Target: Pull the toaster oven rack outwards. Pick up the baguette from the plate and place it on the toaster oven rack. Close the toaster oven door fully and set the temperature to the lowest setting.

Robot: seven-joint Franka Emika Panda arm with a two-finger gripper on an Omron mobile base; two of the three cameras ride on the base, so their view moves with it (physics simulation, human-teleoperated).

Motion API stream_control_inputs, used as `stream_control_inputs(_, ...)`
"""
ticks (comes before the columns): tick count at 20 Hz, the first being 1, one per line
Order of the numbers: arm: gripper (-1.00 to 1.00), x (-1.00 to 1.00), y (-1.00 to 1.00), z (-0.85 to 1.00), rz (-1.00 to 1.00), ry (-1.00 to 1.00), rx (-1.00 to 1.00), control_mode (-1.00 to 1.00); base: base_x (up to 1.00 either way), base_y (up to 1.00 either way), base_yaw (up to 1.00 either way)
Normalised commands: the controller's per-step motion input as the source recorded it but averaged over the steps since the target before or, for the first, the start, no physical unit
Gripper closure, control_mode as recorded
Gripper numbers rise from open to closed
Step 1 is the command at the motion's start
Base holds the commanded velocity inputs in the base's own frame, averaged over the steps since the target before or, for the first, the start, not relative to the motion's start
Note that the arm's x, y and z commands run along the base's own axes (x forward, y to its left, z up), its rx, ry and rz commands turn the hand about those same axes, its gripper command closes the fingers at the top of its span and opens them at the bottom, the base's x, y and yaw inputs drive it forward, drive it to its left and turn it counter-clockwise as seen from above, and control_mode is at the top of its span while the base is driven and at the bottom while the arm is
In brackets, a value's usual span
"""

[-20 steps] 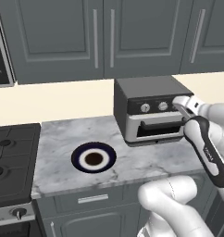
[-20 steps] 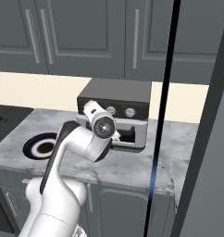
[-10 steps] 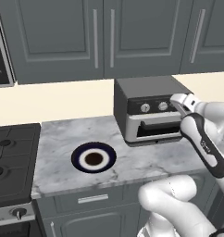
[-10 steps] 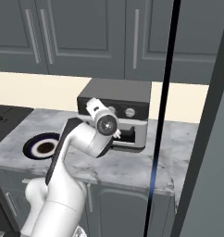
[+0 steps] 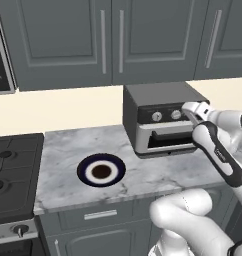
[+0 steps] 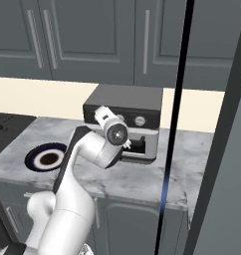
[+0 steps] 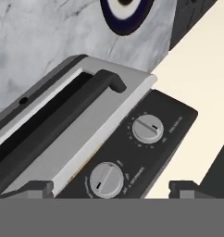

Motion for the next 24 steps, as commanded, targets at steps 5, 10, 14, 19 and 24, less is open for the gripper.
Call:
stream_control_inputs(5,-1.0,0.16,0.0,-0.12,0.0,0.0,0.0,-1.0,0.0,0.0,0.0)
stream_control_inputs(10,-1.0,0.2,0.0,-0.02,0.0,-0.02,0.01,-1.0,0.0,0.0,0.0)
stream_control_inputs(14,-1.0,0.19,0.0,-0.03,0.0,-0.02,0.0,-1.0,0.0,0.0,0.0)
stream_control_inputs(19,-1.0,0.19,0.0,-0.1,0.0,0.0,0.0,-1.0,0.0,0.0,0.0)
stream_control_inputs(24,-1.0,0.21,0.0,-0.09,0.0,0.0,0.0,-1.0,0.0,0.0,0.0)
